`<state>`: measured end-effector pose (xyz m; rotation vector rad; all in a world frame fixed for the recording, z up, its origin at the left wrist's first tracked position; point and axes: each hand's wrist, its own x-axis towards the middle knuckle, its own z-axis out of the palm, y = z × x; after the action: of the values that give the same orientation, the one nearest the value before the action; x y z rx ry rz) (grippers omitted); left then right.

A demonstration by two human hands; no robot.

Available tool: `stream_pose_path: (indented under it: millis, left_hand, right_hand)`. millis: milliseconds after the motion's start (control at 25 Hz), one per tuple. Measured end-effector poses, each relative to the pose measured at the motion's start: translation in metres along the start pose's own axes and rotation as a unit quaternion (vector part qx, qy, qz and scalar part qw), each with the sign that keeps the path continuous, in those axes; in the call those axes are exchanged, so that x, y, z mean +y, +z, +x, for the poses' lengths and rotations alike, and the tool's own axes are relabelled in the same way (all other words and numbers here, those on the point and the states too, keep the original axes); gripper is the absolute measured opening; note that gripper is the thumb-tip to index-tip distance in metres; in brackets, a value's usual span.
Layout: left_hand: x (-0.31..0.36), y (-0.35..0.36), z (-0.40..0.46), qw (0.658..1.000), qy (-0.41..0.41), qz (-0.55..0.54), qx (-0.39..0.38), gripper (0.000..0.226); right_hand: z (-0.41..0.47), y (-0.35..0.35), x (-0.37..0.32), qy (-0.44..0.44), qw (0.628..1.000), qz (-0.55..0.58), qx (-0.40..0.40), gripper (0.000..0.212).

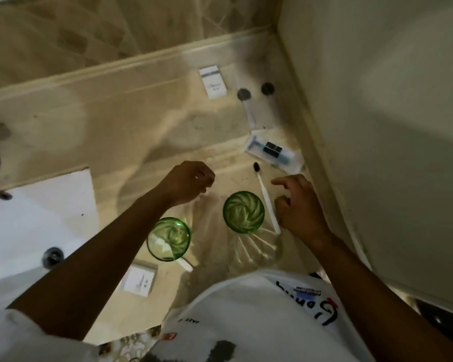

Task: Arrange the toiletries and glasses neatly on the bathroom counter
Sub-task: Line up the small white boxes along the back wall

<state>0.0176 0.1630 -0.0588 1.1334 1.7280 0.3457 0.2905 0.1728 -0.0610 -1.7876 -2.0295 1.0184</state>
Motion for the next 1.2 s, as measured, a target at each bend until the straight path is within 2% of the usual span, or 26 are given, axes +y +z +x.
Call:
stream_pose_path:
  millis: [80, 200, 280, 360, 440, 520, 600, 640, 720, 840, 920, 1000, 1080, 1200]
  left_hand:
    - [-0.017, -0.021, -0.031, 0.997, -0.004, -0.034, 0.07, 0.012]
    - [-0.047, -0.039, -0.087, 0.976, -0.039, -0.102, 0.187, 0.012]
    - [-0.077, -0.036, -0.13, 0.95, -0.071, -0.147, 0.265, 0.012]
    - [-0.116, -0.017, -0.171, 0.92, -0.116, -0.179, 0.328, 0.012]
    - [-0.15, 0.015, -0.203, 0.889, -0.176, -0.206, 0.37, 0.013]
    - [-0.173, 0.05, -0.222, 0.848, -0.238, -0.266, 0.393, 0.014]
    - [-0.184, 0.078, -0.234, 0.788, -0.287, -0.367, 0.403, 0.022]
    - [-0.187, 0.09, -0.238, 0.758, -0.293, -0.415, 0.408, 0.027]
    - [-0.186, 0.104, -0.241, 0.717, -0.278, -0.483, 0.419, 0.025]
    - [-0.175, 0.11, -0.237, 0.662, -0.249, -0.571, 0.417, 0.022]
    - [-0.165, 0.109, -0.236, 0.659, -0.24, -0.584, 0.408, 0.026]
    - [-0.16, 0.106, -0.238, 0.678, -0.239, -0.548, 0.428, 0.027]
    - [-0.153, 0.099, -0.244, 0.689, -0.222, -0.512, 0.463, 0.029]
    - [-0.131, 0.076, -0.248, 0.657, -0.138, -0.553, 0.493, 0.034]
  right_hand:
    - [0.01, -0.002, -0.034, 0.011, 0.998, 0.059, 0.016, 0.028]
    - [0.02, 0.002, -0.09, -0.093, 0.992, 0.09, 0.005, 0.021]
    - [0.012, 0.02, -0.13, -0.191, 0.976, 0.093, -0.052, 0.017]
    - [-0.009, 0.048, -0.164, -0.246, 0.954, 0.075, -0.152, 0.017]
    - [-0.045, 0.08, -0.188, -0.284, 0.919, 0.025, -0.273, 0.018]
    - [-0.082, 0.112, -0.195, -0.336, 0.864, -0.026, -0.373, 0.021]
    - [-0.114, 0.147, -0.187, -0.391, 0.812, -0.114, -0.418, 0.036]
    - [-0.125, 0.162, -0.18, -0.409, 0.795, -0.172, -0.413, 0.045]
    - [-0.133, 0.185, -0.163, -0.398, 0.798, -0.258, -0.372, 0.054]
    - [-0.134, 0.2, -0.142, -0.339, 0.819, -0.283, -0.366, 0.055]
    - [-0.136, 0.198, -0.137, -0.314, 0.848, -0.217, -0.367, 0.048]
    - [-0.137, 0.189, -0.142, -0.31, 0.874, -0.137, -0.347, 0.043]
    - [-0.136, 0.174, -0.154, -0.339, 0.872, -0.072, -0.345, 0.055]
    - [-0.128, 0.154, -0.177, -0.37, 0.865, -0.001, -0.34, 0.076]
